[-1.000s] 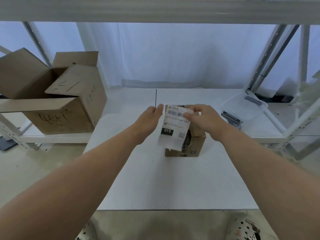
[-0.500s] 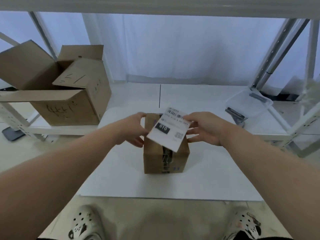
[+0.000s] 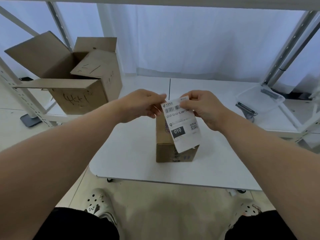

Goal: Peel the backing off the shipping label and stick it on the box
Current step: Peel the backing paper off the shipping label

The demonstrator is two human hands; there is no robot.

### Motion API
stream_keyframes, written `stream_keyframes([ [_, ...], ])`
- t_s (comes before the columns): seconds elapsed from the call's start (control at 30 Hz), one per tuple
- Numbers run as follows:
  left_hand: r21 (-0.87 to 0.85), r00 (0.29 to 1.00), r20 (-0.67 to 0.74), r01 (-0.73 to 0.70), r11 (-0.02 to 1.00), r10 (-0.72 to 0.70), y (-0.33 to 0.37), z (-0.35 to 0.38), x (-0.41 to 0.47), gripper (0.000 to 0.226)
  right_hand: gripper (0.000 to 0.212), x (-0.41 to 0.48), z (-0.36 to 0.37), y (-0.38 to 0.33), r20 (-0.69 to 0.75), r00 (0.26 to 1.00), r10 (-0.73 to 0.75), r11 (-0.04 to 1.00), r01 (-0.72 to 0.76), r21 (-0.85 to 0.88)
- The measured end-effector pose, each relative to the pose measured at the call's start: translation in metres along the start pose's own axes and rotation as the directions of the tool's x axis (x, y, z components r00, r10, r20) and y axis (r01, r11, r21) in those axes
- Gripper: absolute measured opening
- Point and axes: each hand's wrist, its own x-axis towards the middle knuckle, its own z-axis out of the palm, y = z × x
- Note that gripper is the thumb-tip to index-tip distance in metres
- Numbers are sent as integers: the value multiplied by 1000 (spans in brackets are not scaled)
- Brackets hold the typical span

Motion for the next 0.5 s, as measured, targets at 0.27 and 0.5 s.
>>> stream_keyframes([
  [0.27,91,989,-139,-27,995,40,-1,10,15,15,27,9,11,16,-246,900,-359,765,133,-630],
  [0.5,-159,984,-151,-118,980,93,-3,11,21,17,9,7,22,4,-107,967,-233,970,223,-98],
])
